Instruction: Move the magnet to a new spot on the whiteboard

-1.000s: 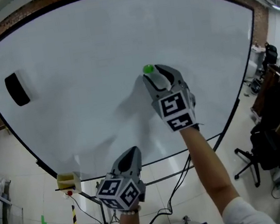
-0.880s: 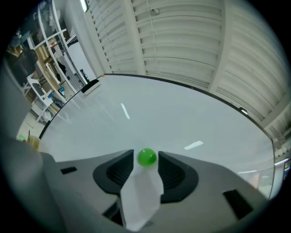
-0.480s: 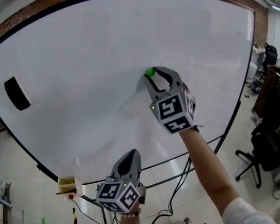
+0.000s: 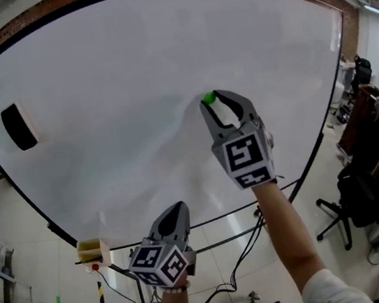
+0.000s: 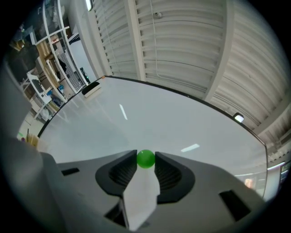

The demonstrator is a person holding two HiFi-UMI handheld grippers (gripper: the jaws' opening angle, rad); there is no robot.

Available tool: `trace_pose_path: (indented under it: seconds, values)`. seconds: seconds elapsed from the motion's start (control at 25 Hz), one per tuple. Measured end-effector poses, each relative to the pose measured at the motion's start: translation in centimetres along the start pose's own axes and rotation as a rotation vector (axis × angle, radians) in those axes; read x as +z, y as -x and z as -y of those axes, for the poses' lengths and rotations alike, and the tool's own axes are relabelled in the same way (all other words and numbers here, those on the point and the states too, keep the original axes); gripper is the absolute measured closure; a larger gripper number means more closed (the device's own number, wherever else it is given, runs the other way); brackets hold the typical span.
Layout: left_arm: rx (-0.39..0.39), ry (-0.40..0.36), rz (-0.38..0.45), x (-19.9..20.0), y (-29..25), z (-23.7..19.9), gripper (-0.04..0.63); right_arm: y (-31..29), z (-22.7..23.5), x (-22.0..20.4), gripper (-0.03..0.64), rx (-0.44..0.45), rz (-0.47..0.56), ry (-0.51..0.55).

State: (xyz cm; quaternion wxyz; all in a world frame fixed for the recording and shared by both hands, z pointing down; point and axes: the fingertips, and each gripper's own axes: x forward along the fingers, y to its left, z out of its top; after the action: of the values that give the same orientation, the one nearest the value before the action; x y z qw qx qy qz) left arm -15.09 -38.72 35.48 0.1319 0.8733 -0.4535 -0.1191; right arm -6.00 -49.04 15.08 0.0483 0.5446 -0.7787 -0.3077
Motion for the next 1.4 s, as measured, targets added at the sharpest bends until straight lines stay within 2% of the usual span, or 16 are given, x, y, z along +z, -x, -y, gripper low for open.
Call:
trace_pose_path:
  seconds: [0.28,0.6,0.88,1.08,1.24,1.4]
  values:
    - [-0.021,0.000,-0.041,-1.0,0.3,-0.7,0.604,5.6,0.0,-1.5,0.491,0.011,-0.019,-0.110]
    - [-0.032,0.005,-0.107,-3.8,2.0,-1.0,0.604,13.0,-1.8,-8.4,0.491,0.014,-0.152,-0.222]
    - [0.051,-0.025,-0.177,-8.1,3.3,0.3,0.604,20.5,-3.9,-16.0,0.491,0.047,-0.288,-0.347]
    - [0.112,-0.047,-0.200,-10.7,3.8,3.0,0.604,26.7,-4.6,-21.0,0.491,0.081,-0.372,-0.465]
    - [0.156,-0.093,-0.220,-12.7,4.1,5.5,0.604,30.8,-3.9,-23.3,0.491,0.085,-0.405,-0.536]
    - [0.175,-0.100,-0.240,-14.6,3.9,8.1,0.604,33.8,-2.7,-24.3,0.491,0.088,-0.416,-0.563]
